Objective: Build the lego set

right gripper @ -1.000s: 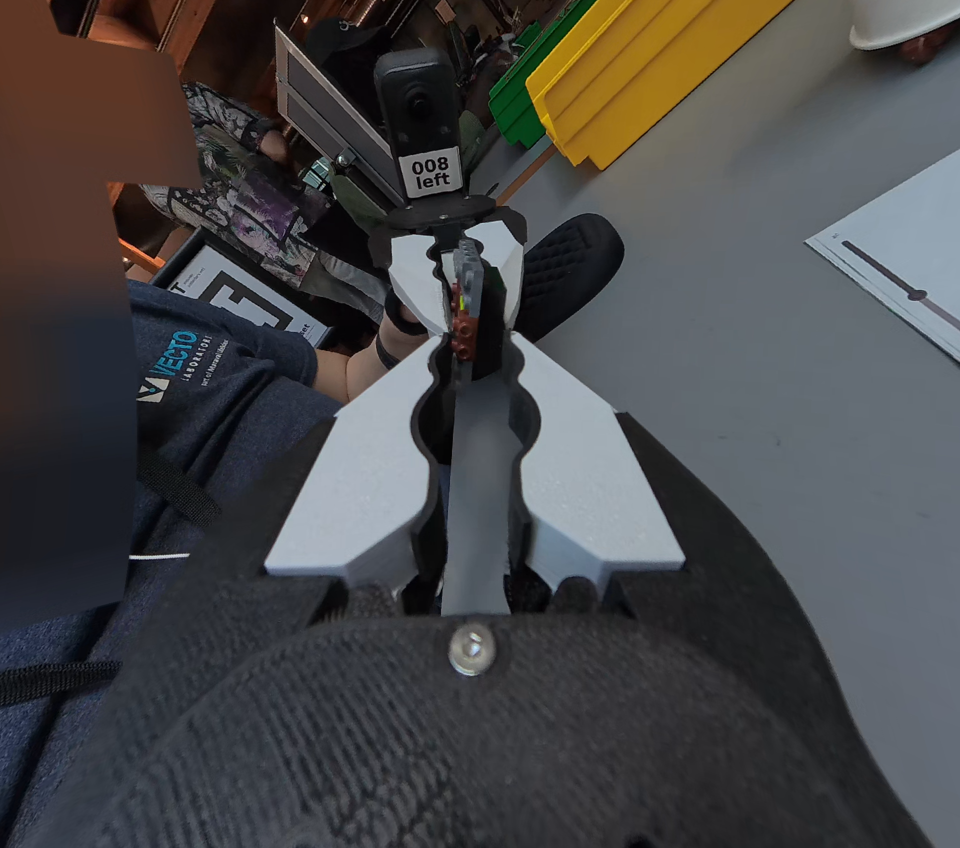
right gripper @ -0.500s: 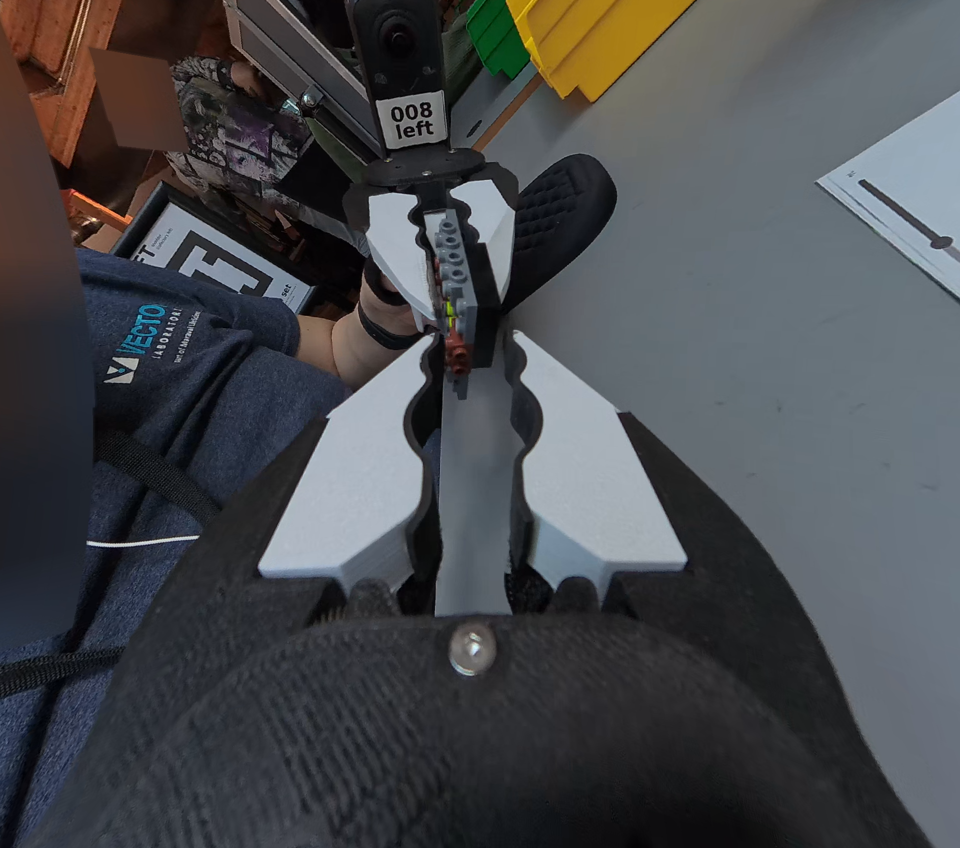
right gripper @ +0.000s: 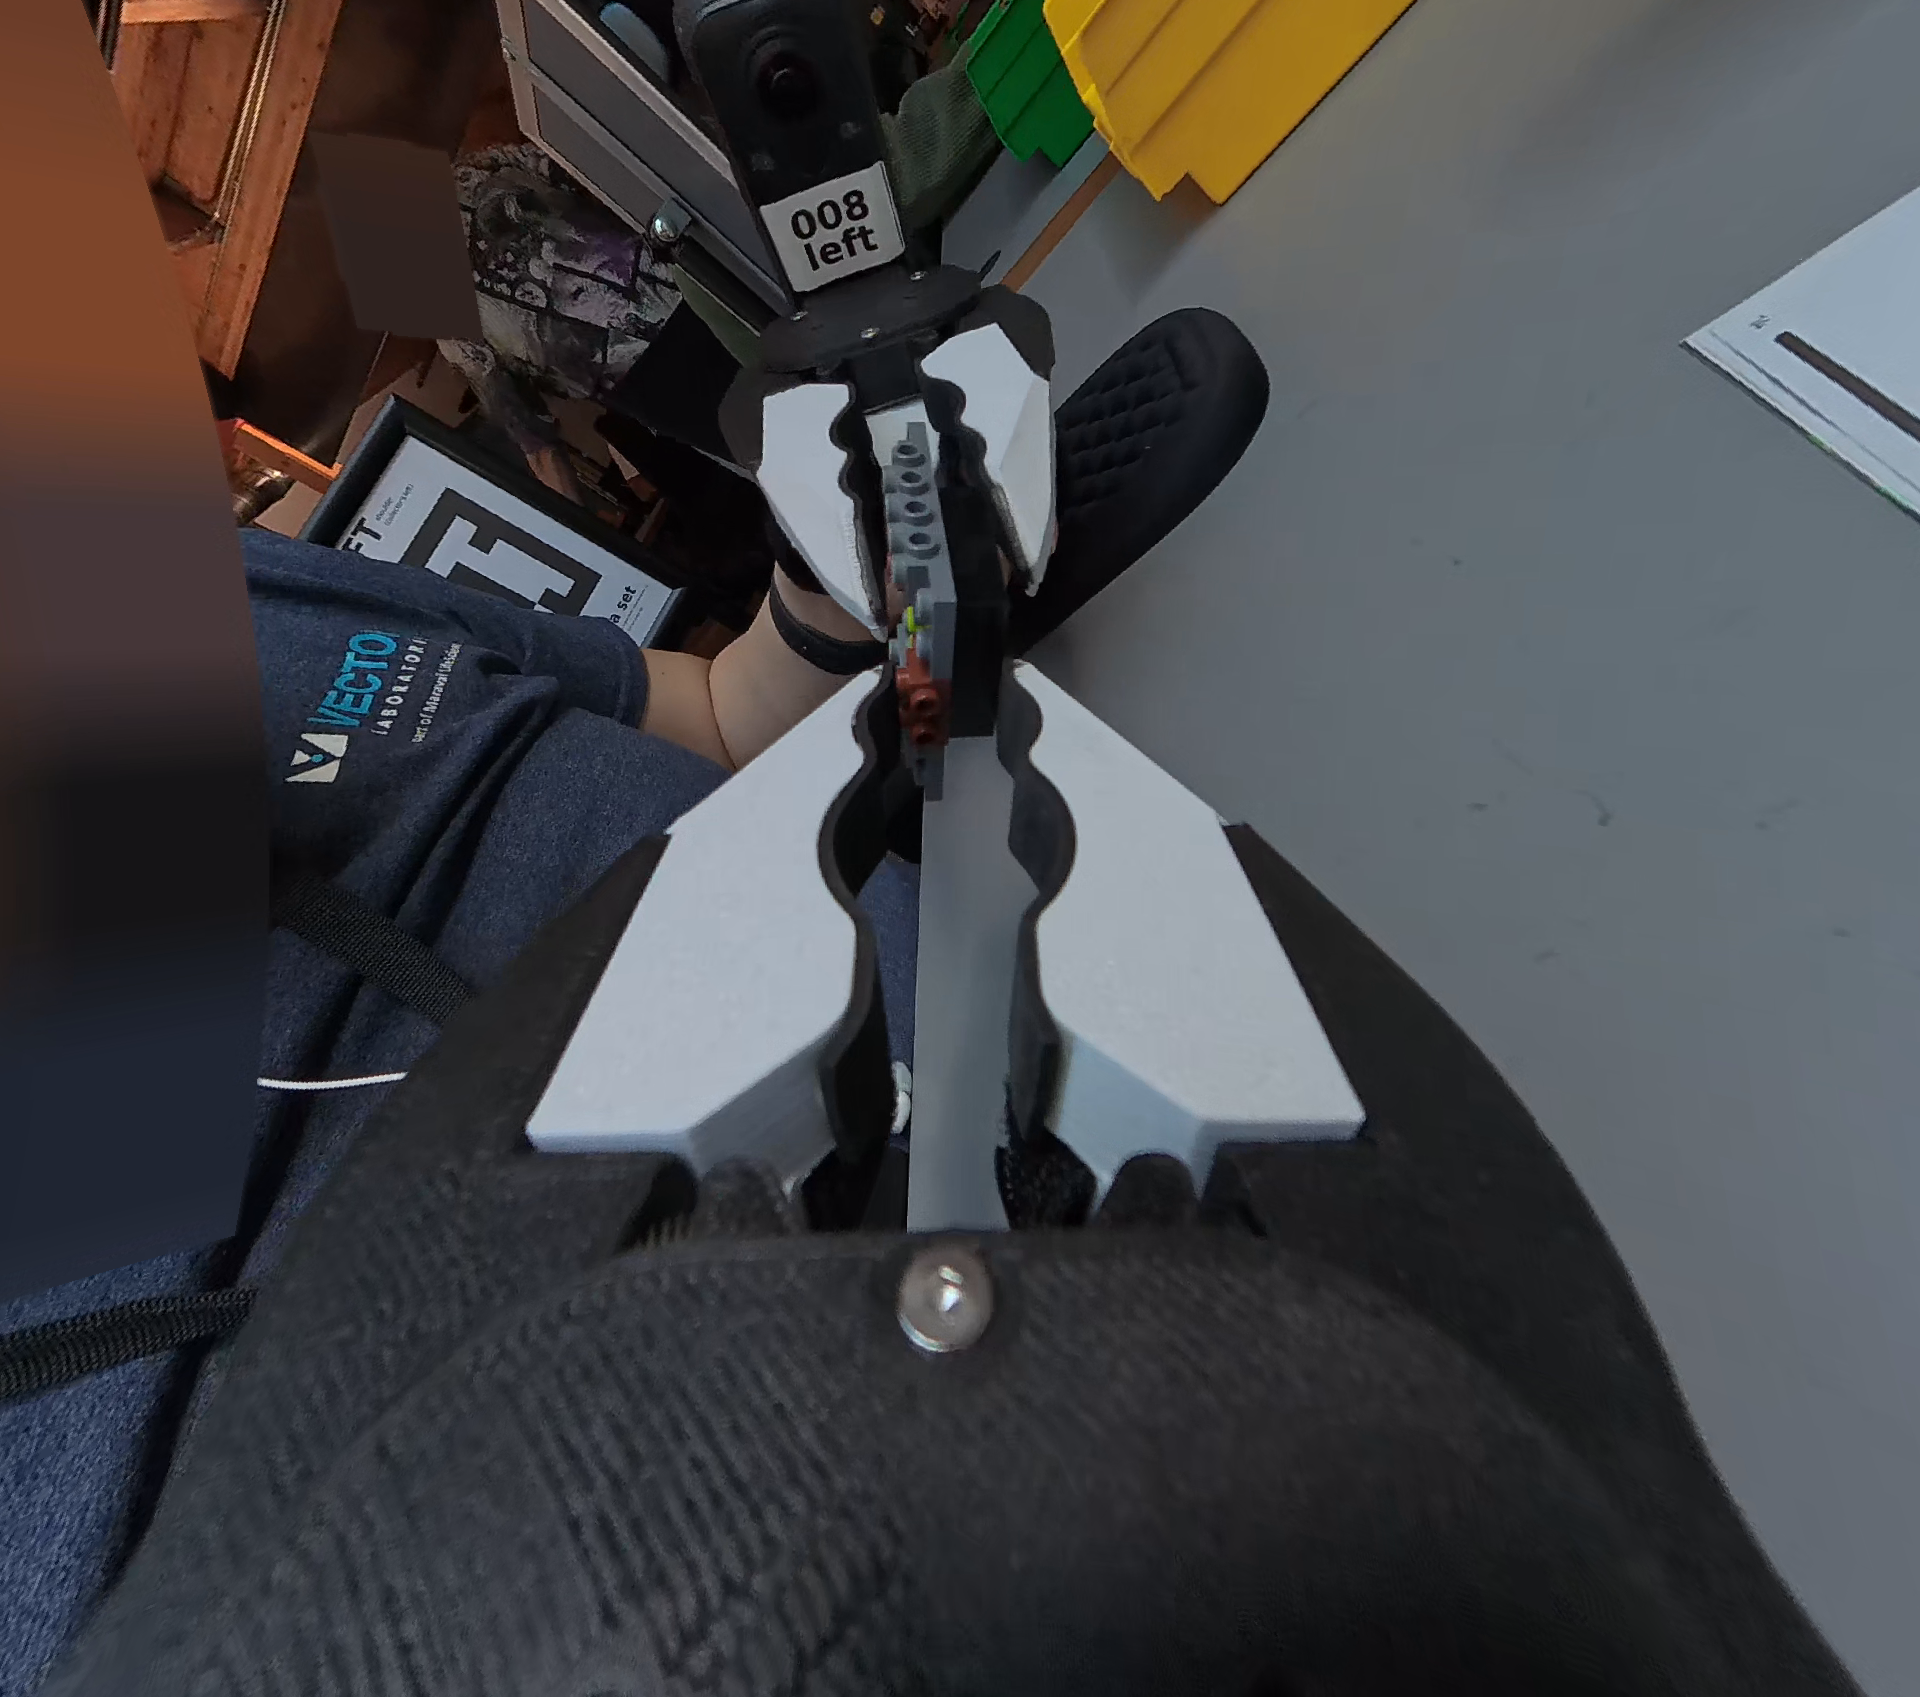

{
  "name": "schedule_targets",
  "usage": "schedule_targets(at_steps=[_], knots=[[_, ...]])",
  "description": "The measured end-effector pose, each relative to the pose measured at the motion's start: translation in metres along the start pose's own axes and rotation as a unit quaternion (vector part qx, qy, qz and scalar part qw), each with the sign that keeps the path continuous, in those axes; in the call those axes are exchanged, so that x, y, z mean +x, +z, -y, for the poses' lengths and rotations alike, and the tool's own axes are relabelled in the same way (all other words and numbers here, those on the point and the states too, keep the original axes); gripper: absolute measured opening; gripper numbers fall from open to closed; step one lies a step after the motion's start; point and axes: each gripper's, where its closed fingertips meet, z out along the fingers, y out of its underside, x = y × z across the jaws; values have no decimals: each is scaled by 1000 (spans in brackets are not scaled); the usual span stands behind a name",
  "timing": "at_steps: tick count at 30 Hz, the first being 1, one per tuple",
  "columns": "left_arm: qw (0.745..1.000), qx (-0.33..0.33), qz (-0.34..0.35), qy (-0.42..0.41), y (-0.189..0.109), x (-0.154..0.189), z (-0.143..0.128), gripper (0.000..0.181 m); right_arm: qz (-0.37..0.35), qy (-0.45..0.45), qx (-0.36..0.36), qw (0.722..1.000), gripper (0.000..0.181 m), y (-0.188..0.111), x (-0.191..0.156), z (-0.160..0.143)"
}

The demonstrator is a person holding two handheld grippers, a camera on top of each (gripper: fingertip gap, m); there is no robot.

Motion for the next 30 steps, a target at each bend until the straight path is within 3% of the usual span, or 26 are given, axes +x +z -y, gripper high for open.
schedule_targets(at_steps=[4,16,30], knots=[[1000,11,-8,3,3,4,4,16,4,1,-2,1000,17,2,-1,0],[1000,-17,2,10,7,1,-4,21,5,7,4,1000,17,1,1,0],[1000,-21,-6,0,8,1,-5,14,15,11,9,1000,18,0,1,0]])
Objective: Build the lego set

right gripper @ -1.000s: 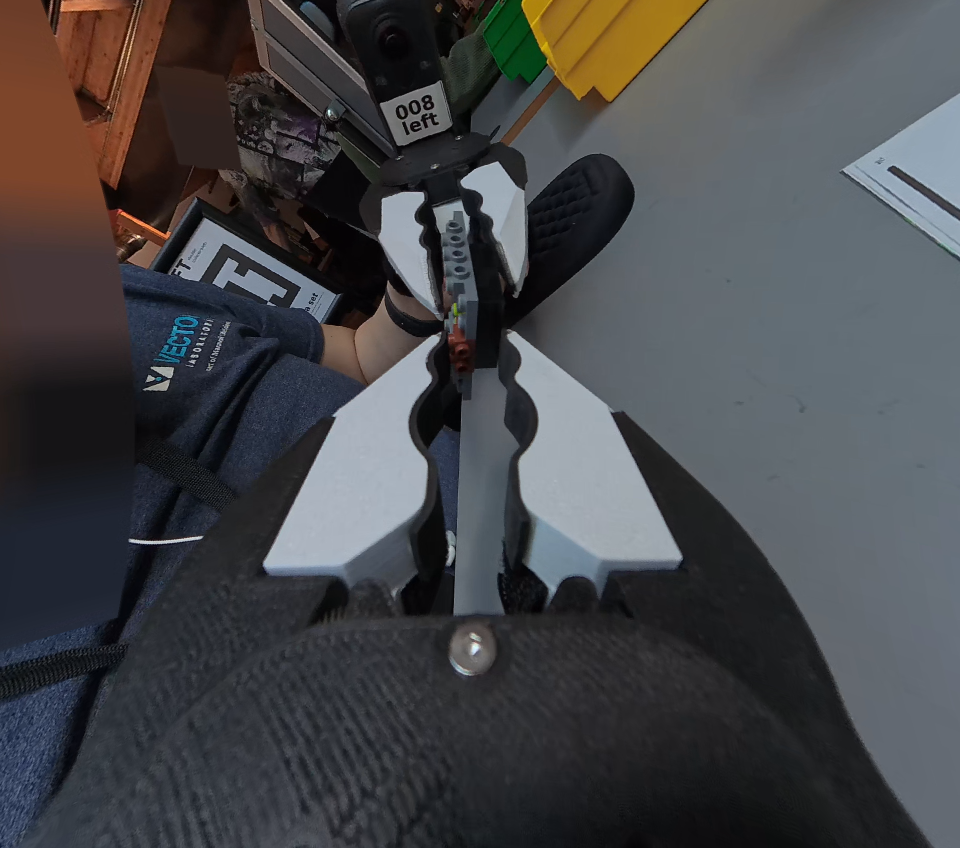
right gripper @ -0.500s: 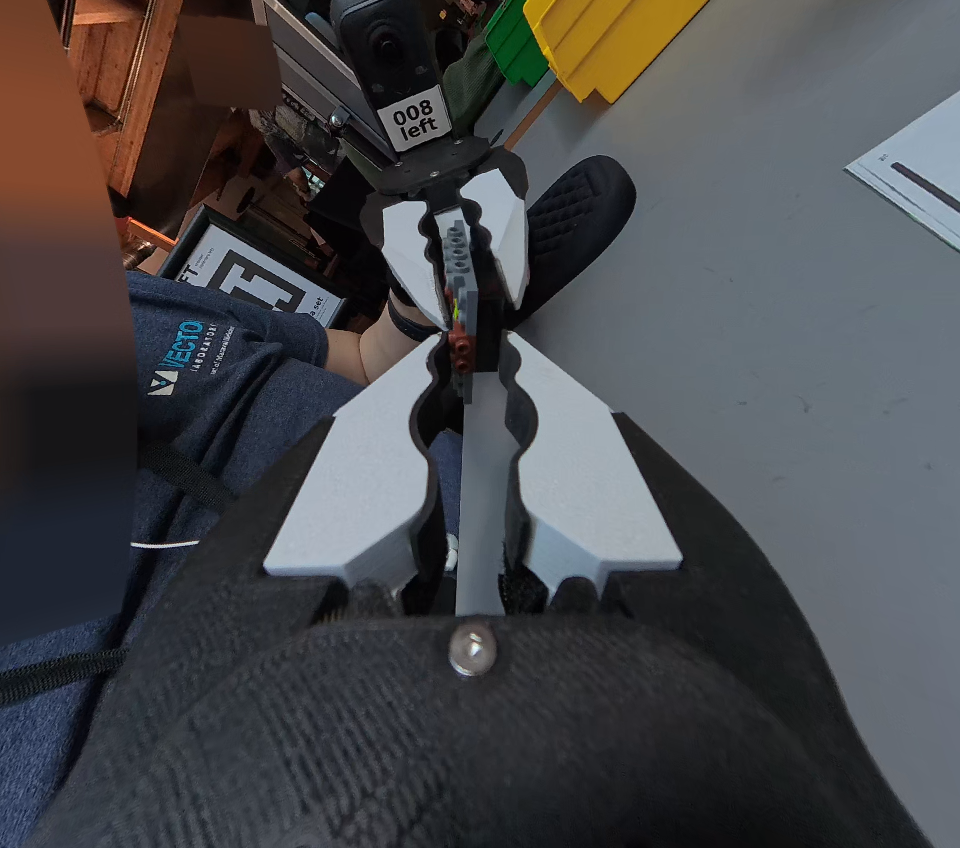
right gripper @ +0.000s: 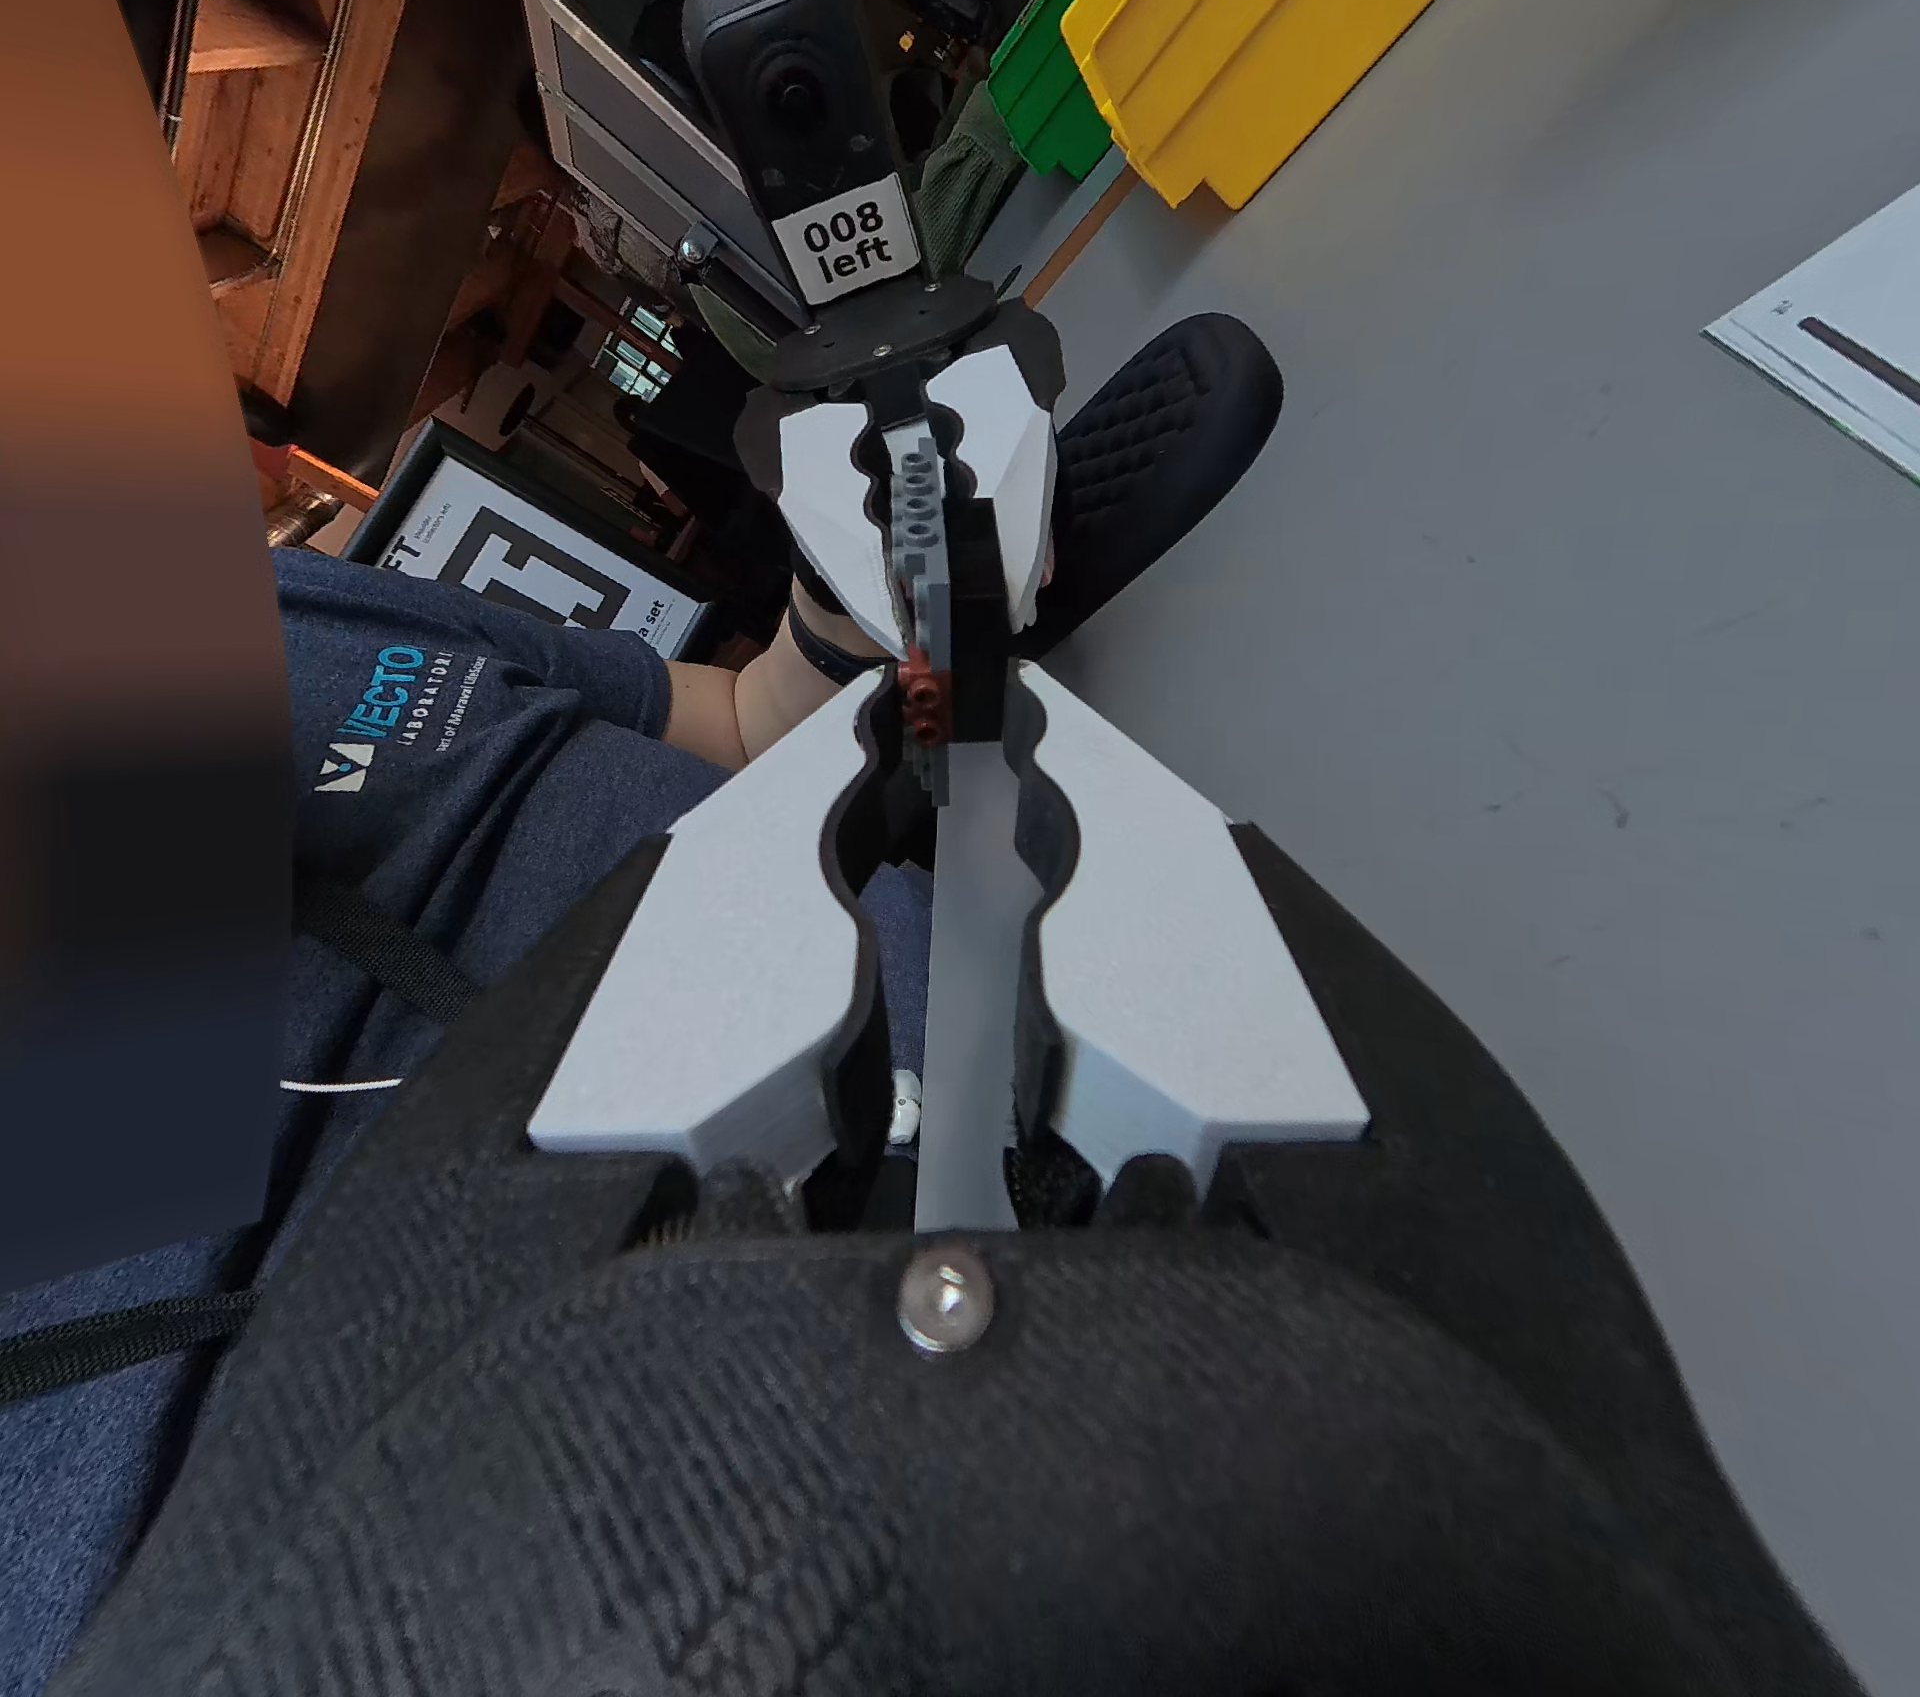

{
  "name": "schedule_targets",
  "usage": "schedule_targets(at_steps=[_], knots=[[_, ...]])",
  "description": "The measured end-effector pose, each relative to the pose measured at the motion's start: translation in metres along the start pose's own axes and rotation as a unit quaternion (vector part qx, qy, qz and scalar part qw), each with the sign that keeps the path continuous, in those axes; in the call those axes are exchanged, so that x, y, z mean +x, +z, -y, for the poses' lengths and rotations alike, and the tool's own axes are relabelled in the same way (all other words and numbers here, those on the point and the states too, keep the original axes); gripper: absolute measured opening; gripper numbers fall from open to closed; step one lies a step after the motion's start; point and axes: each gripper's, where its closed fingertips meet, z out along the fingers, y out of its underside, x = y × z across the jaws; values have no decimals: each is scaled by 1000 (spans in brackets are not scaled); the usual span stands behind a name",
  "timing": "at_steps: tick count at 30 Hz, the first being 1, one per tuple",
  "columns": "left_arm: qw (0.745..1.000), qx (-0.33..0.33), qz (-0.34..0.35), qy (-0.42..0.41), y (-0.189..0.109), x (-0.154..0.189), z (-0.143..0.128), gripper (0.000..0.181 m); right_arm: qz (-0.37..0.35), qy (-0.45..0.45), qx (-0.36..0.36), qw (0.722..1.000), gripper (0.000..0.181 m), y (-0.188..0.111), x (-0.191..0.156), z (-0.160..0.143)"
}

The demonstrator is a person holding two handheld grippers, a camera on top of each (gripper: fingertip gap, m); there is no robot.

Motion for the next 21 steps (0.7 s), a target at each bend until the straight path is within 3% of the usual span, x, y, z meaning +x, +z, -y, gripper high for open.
schedule_targets(at_steps=[21], knots=[[1000,11,-1,-14,7,-2,1,17,-8,5,-6,1000,17,-2,1,-1]])
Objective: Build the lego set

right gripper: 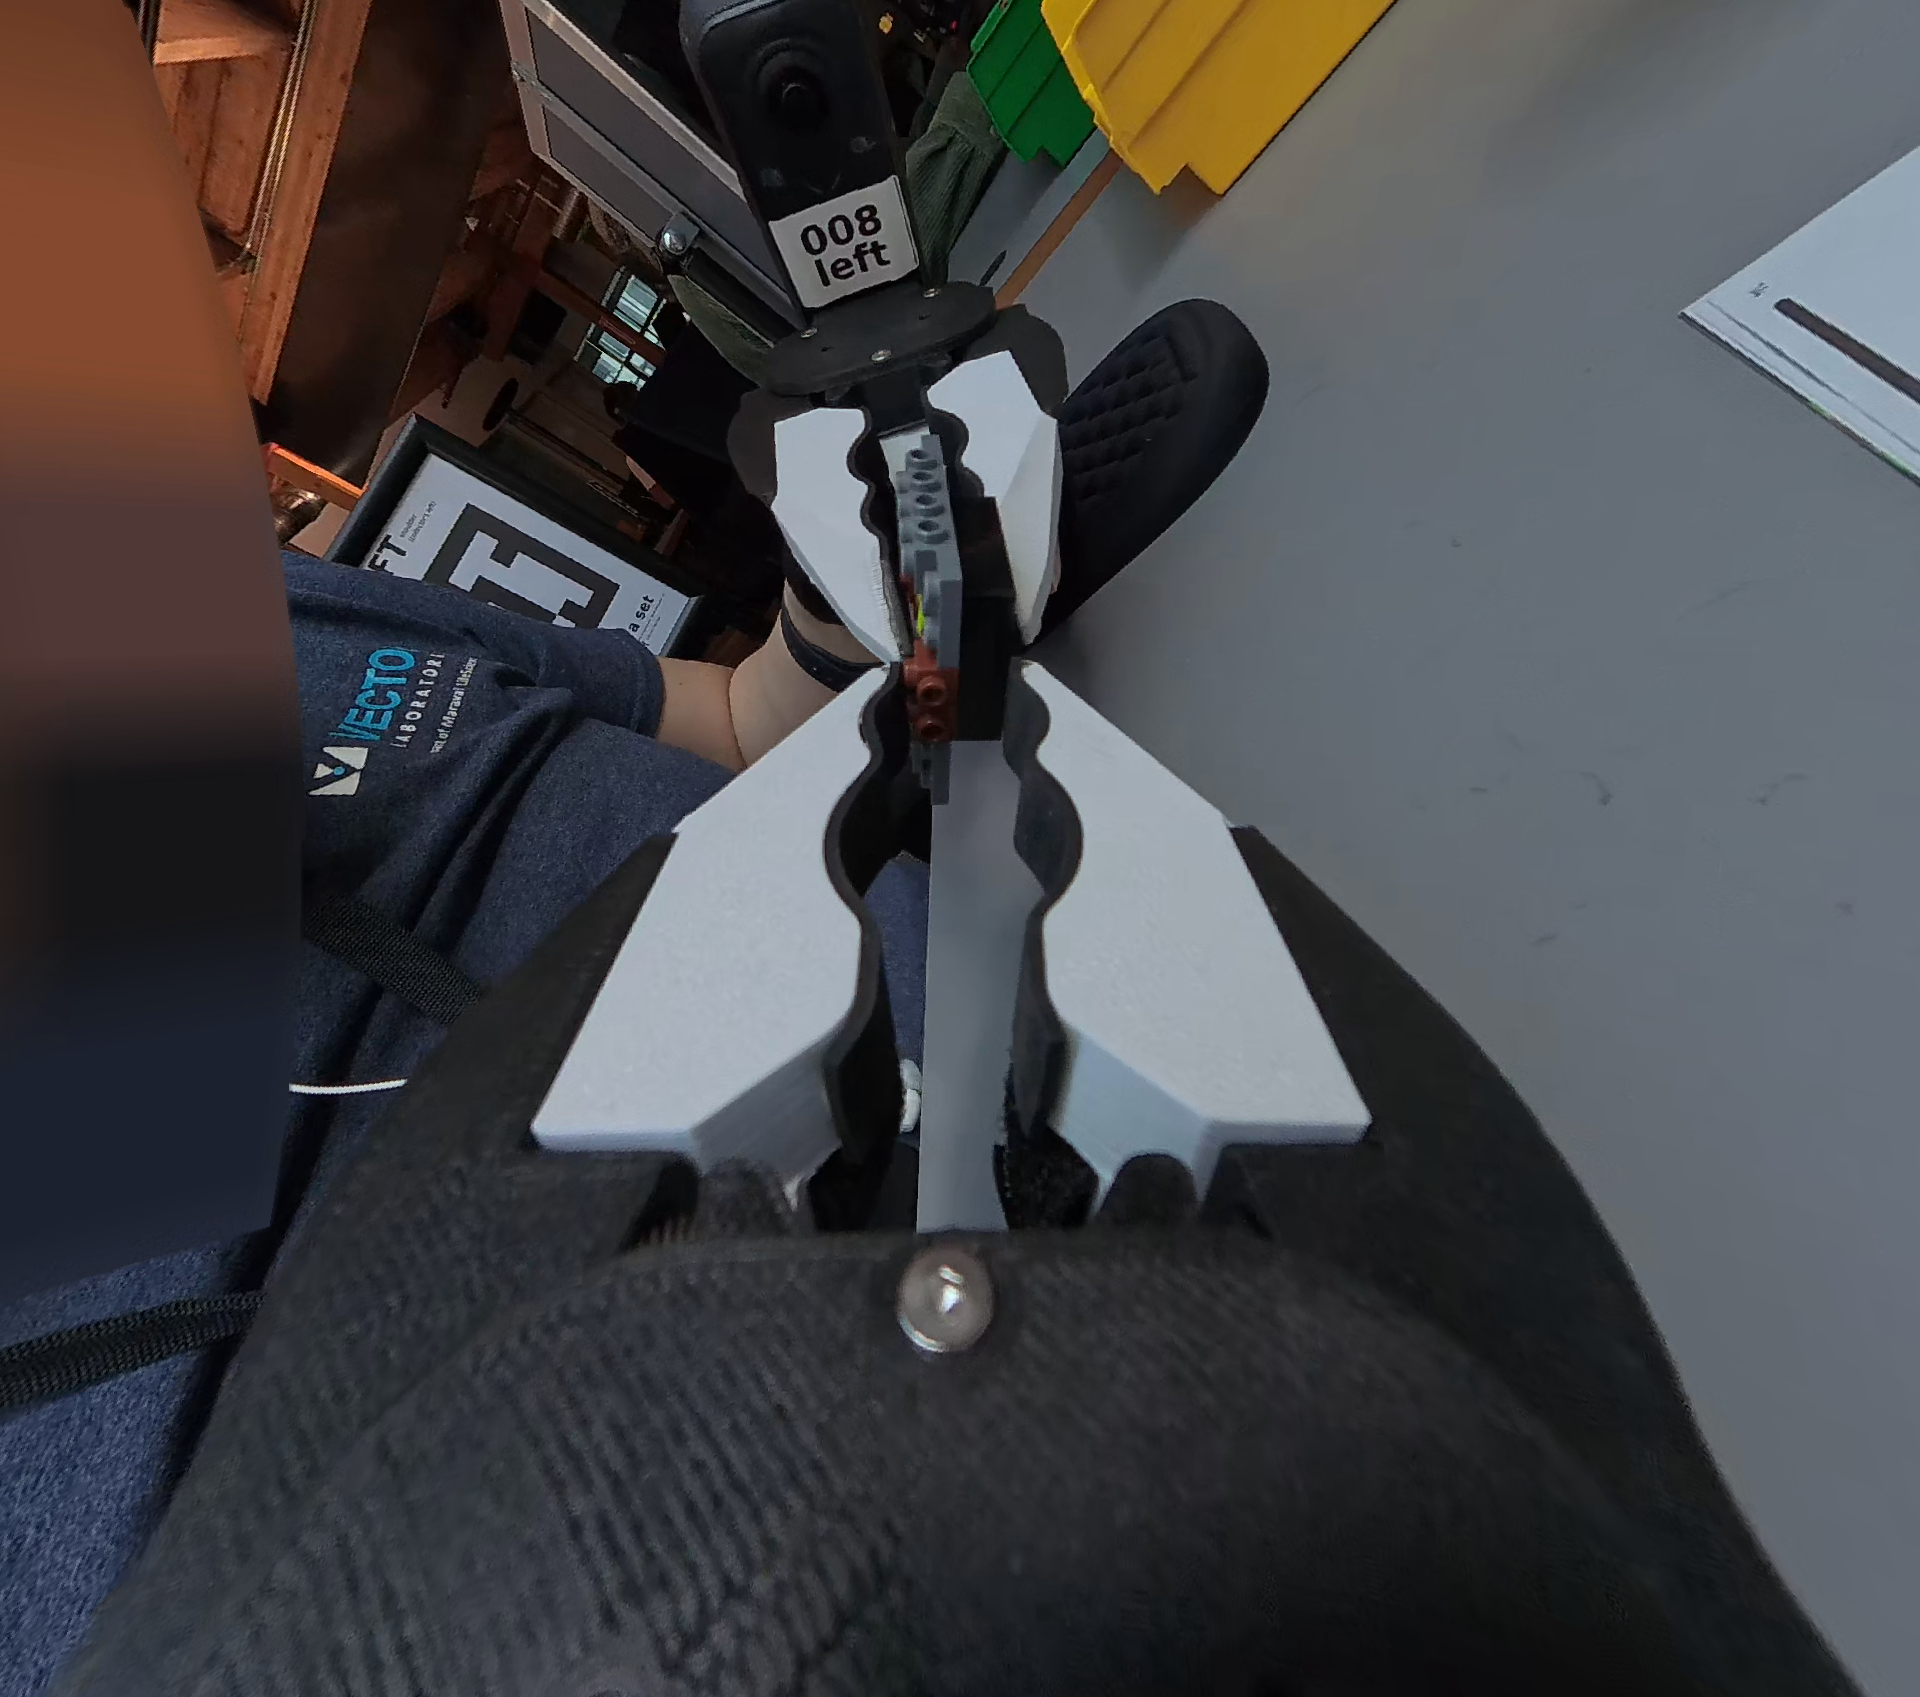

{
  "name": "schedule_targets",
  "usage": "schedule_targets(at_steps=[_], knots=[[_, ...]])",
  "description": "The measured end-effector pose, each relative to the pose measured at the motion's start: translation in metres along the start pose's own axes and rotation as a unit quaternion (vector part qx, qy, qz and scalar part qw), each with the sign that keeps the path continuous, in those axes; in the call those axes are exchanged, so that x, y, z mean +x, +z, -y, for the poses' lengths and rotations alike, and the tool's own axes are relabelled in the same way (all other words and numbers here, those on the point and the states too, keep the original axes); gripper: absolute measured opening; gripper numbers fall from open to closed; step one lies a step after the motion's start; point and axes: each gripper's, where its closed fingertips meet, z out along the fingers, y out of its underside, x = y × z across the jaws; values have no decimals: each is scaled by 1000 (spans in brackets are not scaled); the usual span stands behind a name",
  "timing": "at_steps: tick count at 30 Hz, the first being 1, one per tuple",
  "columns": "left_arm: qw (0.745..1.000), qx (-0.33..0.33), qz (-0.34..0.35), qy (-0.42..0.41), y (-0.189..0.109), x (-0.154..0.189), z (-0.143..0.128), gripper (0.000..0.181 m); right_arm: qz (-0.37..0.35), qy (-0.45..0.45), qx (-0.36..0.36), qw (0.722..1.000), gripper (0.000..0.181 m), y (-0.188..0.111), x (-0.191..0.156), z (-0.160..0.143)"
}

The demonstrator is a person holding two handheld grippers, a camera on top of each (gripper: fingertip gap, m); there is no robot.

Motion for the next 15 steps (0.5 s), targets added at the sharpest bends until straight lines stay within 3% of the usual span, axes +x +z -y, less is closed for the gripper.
schedule_targets(at_steps=[7,15], knots=[[1000,1,4,-6,-2,0,3,15,13,-8,13,1000,24,-1,-4,5],[999,16,-7,-37,-4,-3,6,16,-17,-37,4,999,17,-8,0,5]])
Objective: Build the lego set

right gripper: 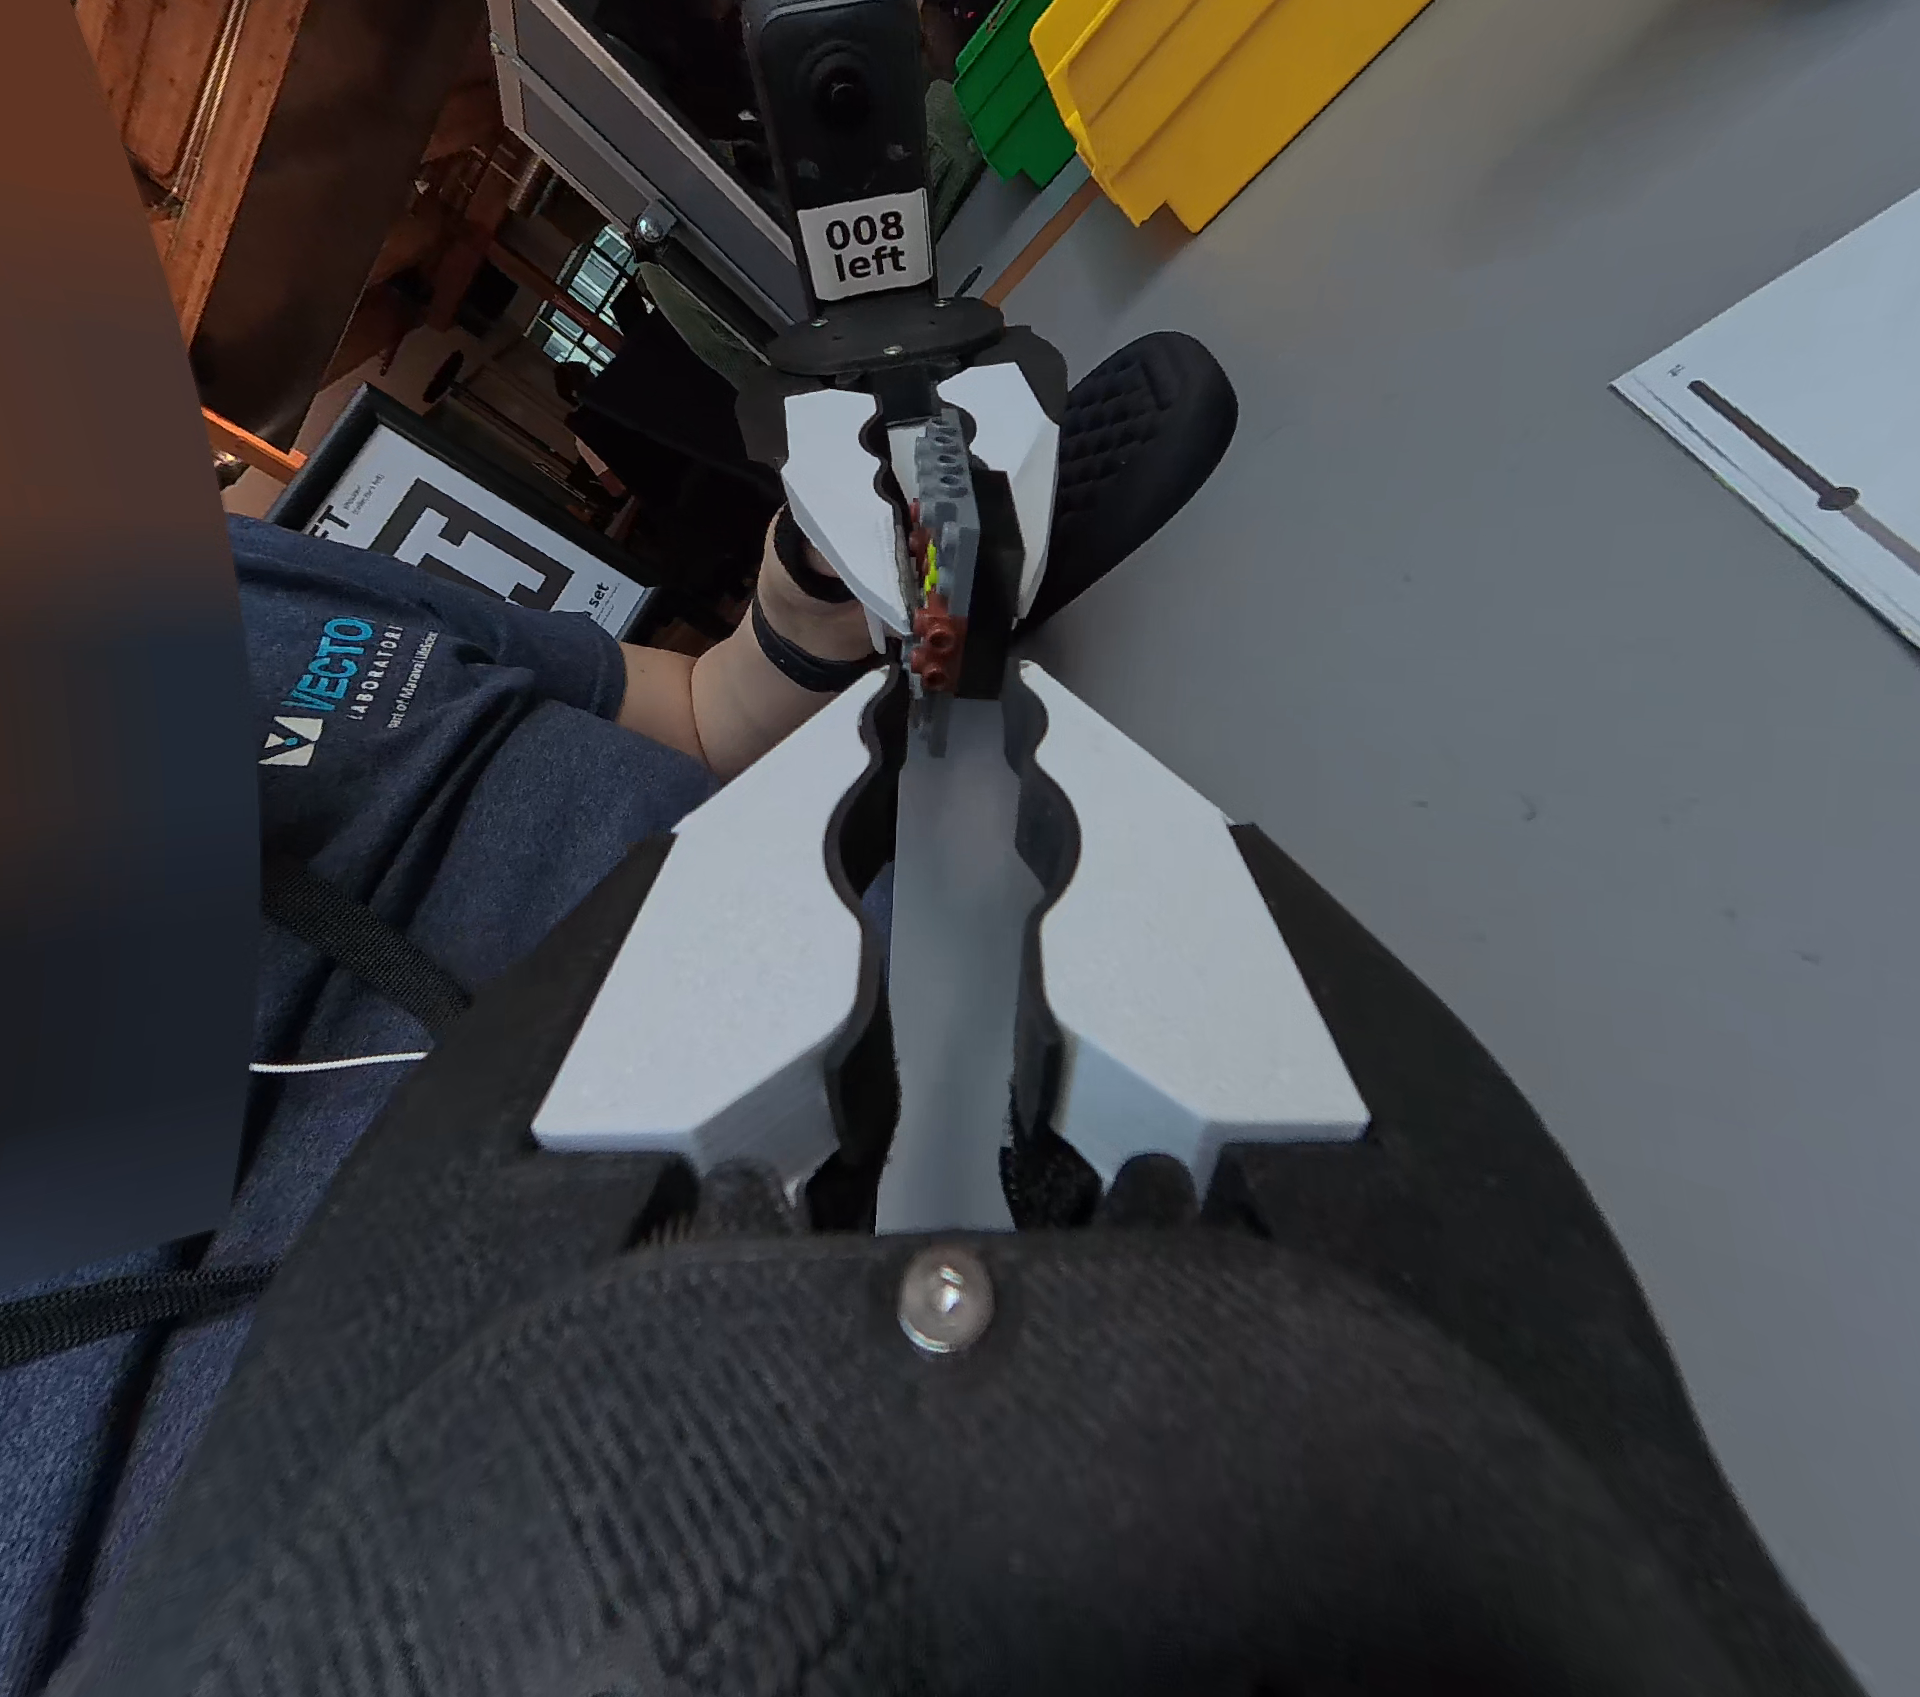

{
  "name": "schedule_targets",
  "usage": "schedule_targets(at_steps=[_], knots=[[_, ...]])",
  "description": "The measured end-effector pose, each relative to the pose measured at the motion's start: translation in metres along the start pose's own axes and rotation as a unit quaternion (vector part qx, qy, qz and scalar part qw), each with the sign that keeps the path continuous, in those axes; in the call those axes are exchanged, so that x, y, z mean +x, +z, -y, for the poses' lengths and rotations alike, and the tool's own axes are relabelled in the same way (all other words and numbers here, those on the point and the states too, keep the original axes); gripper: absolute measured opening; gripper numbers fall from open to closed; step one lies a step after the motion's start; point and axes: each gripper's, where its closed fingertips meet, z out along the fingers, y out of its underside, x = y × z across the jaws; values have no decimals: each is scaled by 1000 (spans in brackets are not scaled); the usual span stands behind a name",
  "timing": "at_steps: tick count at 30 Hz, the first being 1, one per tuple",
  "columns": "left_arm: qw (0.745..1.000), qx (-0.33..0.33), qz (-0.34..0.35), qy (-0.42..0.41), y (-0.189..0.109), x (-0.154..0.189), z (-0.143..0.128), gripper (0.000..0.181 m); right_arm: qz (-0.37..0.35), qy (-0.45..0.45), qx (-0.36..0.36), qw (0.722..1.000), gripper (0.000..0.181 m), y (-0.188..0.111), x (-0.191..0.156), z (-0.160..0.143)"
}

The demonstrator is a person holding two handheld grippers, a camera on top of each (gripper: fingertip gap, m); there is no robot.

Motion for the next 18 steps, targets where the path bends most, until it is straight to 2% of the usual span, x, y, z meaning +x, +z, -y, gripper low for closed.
schedule_targets(at_steps=[13,18], knots=[[1000,22,-9,-18,1,-2,5,17,6,25,6,1000,16,1,3,0],[1000,14,5,-16,1,-6,2,16,16,36,34,999,24,0,4,9]])
